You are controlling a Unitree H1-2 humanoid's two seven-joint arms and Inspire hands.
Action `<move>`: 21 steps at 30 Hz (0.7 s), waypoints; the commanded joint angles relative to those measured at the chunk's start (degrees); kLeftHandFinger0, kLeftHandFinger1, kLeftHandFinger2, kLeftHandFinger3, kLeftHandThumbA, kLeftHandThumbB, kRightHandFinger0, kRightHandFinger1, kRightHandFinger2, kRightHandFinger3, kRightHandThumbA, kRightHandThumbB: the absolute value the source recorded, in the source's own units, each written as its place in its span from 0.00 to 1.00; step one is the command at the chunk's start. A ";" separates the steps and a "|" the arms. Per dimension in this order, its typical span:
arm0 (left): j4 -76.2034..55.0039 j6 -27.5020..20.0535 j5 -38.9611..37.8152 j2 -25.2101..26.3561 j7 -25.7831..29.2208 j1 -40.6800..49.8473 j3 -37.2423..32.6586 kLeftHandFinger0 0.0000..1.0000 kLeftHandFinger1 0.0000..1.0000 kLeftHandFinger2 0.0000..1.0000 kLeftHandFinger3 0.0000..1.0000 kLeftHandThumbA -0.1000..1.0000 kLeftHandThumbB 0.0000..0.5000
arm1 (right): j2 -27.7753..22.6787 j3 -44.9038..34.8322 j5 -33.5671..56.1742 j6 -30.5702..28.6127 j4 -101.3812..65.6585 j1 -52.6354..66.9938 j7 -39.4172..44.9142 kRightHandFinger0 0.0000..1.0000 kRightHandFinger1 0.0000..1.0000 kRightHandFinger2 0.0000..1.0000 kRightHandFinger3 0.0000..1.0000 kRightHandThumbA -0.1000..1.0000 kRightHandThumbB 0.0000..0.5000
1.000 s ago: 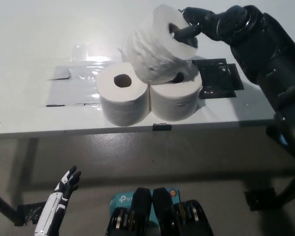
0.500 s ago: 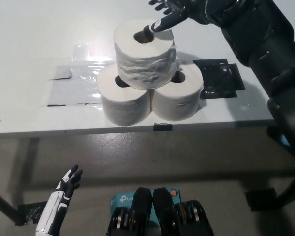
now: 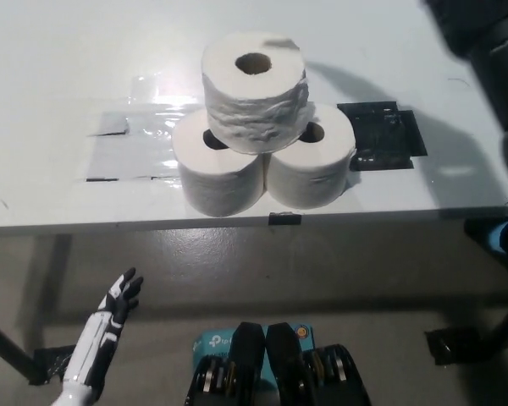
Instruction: A few rolls of toilet paper are kept infront of the robot and the robot uses its right hand to lift one of the rolls and and places it on top of the other rolls to stack it.
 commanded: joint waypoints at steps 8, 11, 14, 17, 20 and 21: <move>1.74 -0.37 -2.01 0.14 -0.11 -8.77 0.86 1.00 1.00 1.00 1.00 1.00 0.37 | -11.59 -17.42 8.64 1.40 -43.98 0.85 -6.69 1.00 1.00 1.00 1.00 1.00 0.60; 1.93 0.31 -2.20 0.09 0.12 -10.83 1.24 1.00 1.00 1.00 1.00 1.00 0.39 | -13.46 -20.49 10.73 1.67 -53.19 3.82 -5.39 1.00 1.00 1.00 1.00 1.00 0.53; 3.18 0.12 -2.67 0.24 -0.02 -13.15 1.52 1.00 1.00 1.00 1.00 1.00 0.36 | -15.81 -23.19 12.38 3.72 -62.90 7.70 -4.08 1.00 1.00 1.00 1.00 1.00 0.50; 3.62 0.63 -2.83 0.40 0.10 -15.28 1.93 1.00 1.00 1.00 1.00 1.00 0.36 | -17.44 -26.51 14.86 6.56 -72.74 12.51 -3.61 1.00 1.00 1.00 1.00 1.00 0.56; 3.45 0.76 -2.75 0.44 0.13 -15.74 1.99 1.00 1.00 1.00 1.00 1.00 0.36 | -17.36 -29.48 16.95 9.85 -81.08 17.28 -4.56 1.00 1.00 1.00 1.00 1.00 0.55; 3.43 0.76 -2.59 0.36 0.14 -15.87 1.88 1.00 1.00 1.00 1.00 1.00 0.36 | -17.49 -31.20 18.28 11.48 -85.38 20.20 -4.87 1.00 1.00 1.00 1.00 1.00 0.53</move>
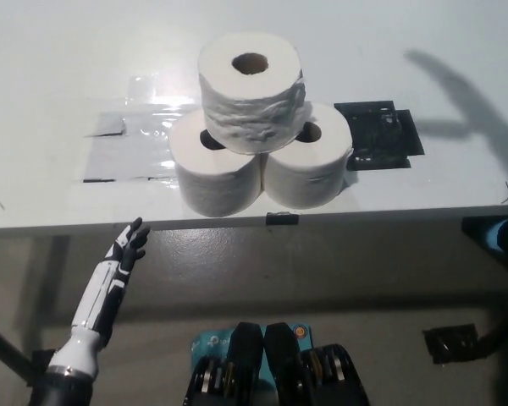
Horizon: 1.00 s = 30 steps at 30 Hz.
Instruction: A few rolls of toilet paper are kept infront of the robot and the robot uses its right hand to lift one of the rolls and and places it on top of the other rolls to stack it.
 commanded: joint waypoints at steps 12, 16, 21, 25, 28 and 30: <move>1.17 -0.38 -2.67 0.75 -0.59 -8.55 1.02 1.00 1.00 1.00 1.00 1.00 0.38 | -2.50 -23.10 27.06 12.07 -74.56 33.40 -14.00 1.00 1.00 1.00 1.00 1.00 0.51; 1.44 -0.47 -2.76 0.65 -0.53 -8.53 1.06 1.00 1.00 1.00 1.00 1.00 0.39 | 4.08 -18.77 24.89 6.58 -76.70 42.14 -15.26 1.00 1.00 1.00 1.00 1.00 0.51; 1.63 -1.05 -2.62 0.75 -0.23 -8.38 1.27 1.00 1.00 1.00 1.00 1.00 0.38 | 12.34 -13.67 22.03 1.75 -74.56 52.59 -14.61 1.00 1.00 1.00 1.00 1.00 0.57; 0.83 -1.08 -3.04 1.02 -0.43 -7.26 1.55 1.00 1.00 1.00 1.00 1.00 0.37 | 14.70 -9.52 15.76 -3.21 -67.31 55.81 -10.83 1.00 1.00 1.00 1.00 1.00 0.55; 0.14 -0.59 -3.03 1.05 -0.68 -5.94 1.48 1.00 1.00 1.00 1.00 1.00 0.39 | 15.96 -9.08 14.05 -5.95 -62.80 57.44 -10.40 1.00 1.00 1.00 1.00 1.00 0.49; 0.36 -1.08 -3.47 1.00 -0.95 -5.53 1.48 1.00 1.00 1.00 1.00 1.00 0.38 | 16.58 -9.11 13.27 -9.18 -57.45 58.77 -10.49 1.00 1.00 1.00 1.00 1.00 0.46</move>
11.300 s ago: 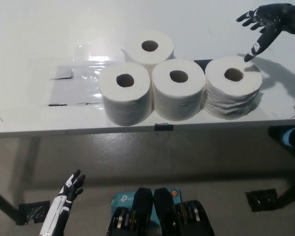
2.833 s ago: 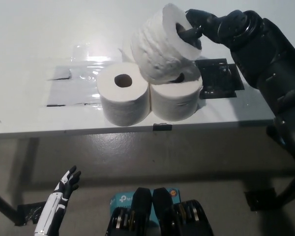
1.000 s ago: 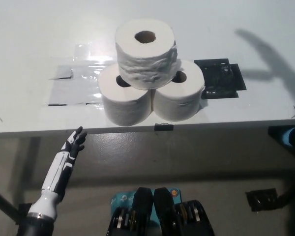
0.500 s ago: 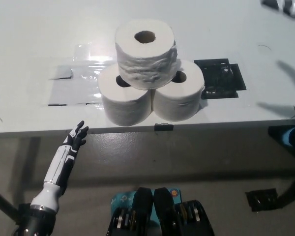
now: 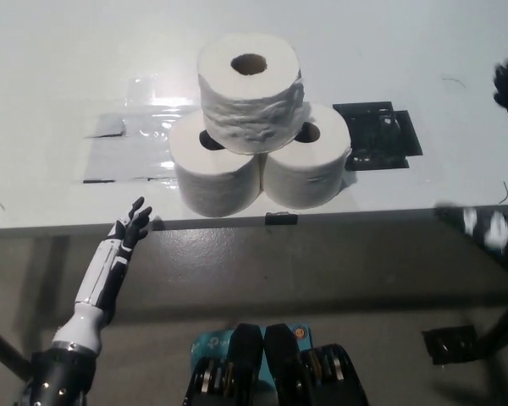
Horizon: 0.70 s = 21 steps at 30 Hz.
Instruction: A few rolls of toilet paper are kept infront of the robot and the robot uses its right hand to lift one of the rolls and and places it on top of the other rolls to stack it.
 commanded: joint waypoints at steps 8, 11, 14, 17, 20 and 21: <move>-4.00 -1.14 -2.79 1.18 -1.27 3.02 0.15 1.00 1.00 1.00 1.00 1.00 0.36 | 2.41 4.26 -0.59 -17.27 14.85 6.96 -6.64 1.00 1.00 1.00 1.00 1.00 0.15; -3.52 -2.29 -2.99 1.36 -1.46 5.01 0.02 1.00 1.00 1.00 1.00 1.00 0.37 | 3.02 5.72 -1.50 -20.01 21.83 8.14 -8.04 1.00 1.00 1.00 1.00 1.00 0.24; -4.10 -2.68 -2.69 1.51 -1.44 7.17 -0.17 1.00 1.00 1.00 1.00 1.00 0.38 | 3.17 7.13 -2.77 -21.09 25.40 9.30 -9.20 1.00 1.00 1.00 1.00 1.00 0.27; -4.99 -2.02 -2.99 1.30 -1.46 9.08 -0.24 1.00 1.00 1.00 1.00 1.00 0.38 | 3.62 8.32 -3.71 -21.21 29.49 9.98 -10.88 1.00 1.00 1.00 1.00 1.00 0.30; -5.33 -2.08 -2.96 1.24 -1.75 11.17 -0.72 1.00 1.00 1.00 1.00 1.00 0.36 | 3.81 9.50 -3.09 -20.68 31.96 11.39 -11.02 1.00 1.00 1.00 1.00 1.00 0.33; -5.34 -2.13 -2.88 1.24 -1.68 11.64 -0.76 1.00 1.00 1.00 1.00 1.00 0.35 | 3.97 9.80 -2.32 -21.14 32.86 11.56 -11.01 1.00 1.00 1.00 1.00 1.00 0.35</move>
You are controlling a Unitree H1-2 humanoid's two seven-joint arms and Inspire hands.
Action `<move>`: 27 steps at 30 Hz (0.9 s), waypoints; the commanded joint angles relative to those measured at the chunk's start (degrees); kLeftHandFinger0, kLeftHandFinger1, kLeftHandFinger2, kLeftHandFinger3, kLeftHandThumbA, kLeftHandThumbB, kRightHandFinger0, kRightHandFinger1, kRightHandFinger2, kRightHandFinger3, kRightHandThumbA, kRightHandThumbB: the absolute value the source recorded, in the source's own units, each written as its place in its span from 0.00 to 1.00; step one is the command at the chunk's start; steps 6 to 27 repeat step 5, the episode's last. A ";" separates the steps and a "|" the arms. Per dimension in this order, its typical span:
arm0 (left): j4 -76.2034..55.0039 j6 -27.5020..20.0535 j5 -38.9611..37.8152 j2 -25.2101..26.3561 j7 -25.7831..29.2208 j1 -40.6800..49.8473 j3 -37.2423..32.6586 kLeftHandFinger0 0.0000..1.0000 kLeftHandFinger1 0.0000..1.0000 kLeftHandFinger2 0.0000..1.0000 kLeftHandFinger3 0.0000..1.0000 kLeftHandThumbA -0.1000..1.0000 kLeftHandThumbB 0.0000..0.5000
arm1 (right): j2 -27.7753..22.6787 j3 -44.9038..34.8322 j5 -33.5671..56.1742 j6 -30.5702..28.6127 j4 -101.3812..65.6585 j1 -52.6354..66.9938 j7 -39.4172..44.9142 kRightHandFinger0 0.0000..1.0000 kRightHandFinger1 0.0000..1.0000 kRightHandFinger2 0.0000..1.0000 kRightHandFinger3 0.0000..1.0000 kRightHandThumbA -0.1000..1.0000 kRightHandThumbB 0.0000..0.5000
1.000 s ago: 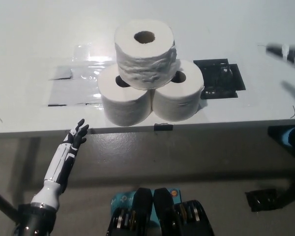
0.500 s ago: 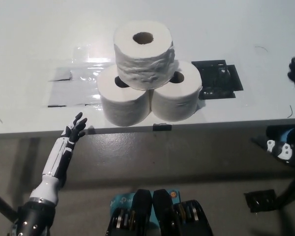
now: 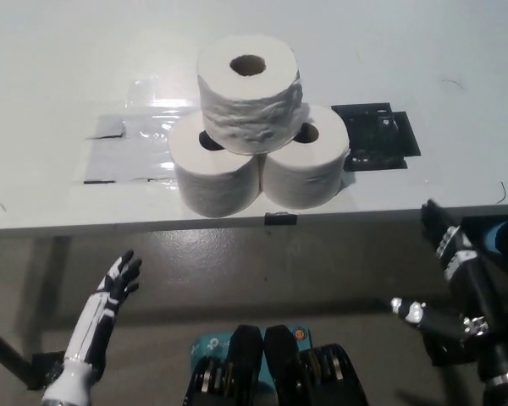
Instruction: A few rolls of toilet paper are kept infront of the robot and the robot uses its right hand to lift one of the rolls and and places it on top of the other rolls to stack it.
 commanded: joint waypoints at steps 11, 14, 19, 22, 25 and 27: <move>-1.95 -2.86 -0.51 1.30 -1.32 2.19 -0.28 1.00 1.00 1.00 1.00 1.00 0.34 | 1.81 2.70 -0.20 -5.25 4.55 0.37 -3.91 1.00 1.00 1.00 1.00 0.93 0.19; -1.95 -2.86 -0.51 1.30 -1.32 2.19 -0.28 1.00 1.00 1.00 1.00 1.00 0.34 | 1.81 2.70 -0.20 -5.25 4.55 0.37 -3.91 1.00 1.00 1.00 1.00 0.93 0.19; -1.95 -2.86 -0.51 1.30 -1.32 2.19 -0.28 1.00 1.00 1.00 1.00 1.00 0.34 | 1.81 2.70 -0.20 -5.25 4.55 0.37 -3.91 1.00 1.00 1.00 1.00 0.93 0.19; -1.95 -2.86 -0.51 1.30 -1.32 2.19 -0.28 1.00 1.00 1.00 1.00 1.00 0.34 | 1.81 2.70 -0.20 -5.25 4.55 0.37 -3.91 1.00 1.00 1.00 1.00 0.93 0.19; -1.95 -2.86 -0.51 1.30 -1.32 2.19 -0.28 1.00 1.00 1.00 1.00 1.00 0.34 | 1.81 2.70 -0.20 -5.25 4.55 0.37 -3.91 1.00 1.00 1.00 1.00 0.93 0.19; -1.95 -2.86 -0.51 1.30 -1.32 2.19 -0.28 1.00 1.00 1.00 1.00 1.00 0.34 | 1.81 2.70 -0.20 -5.25 4.55 0.37 -3.91 1.00 1.00 1.00 1.00 0.93 0.19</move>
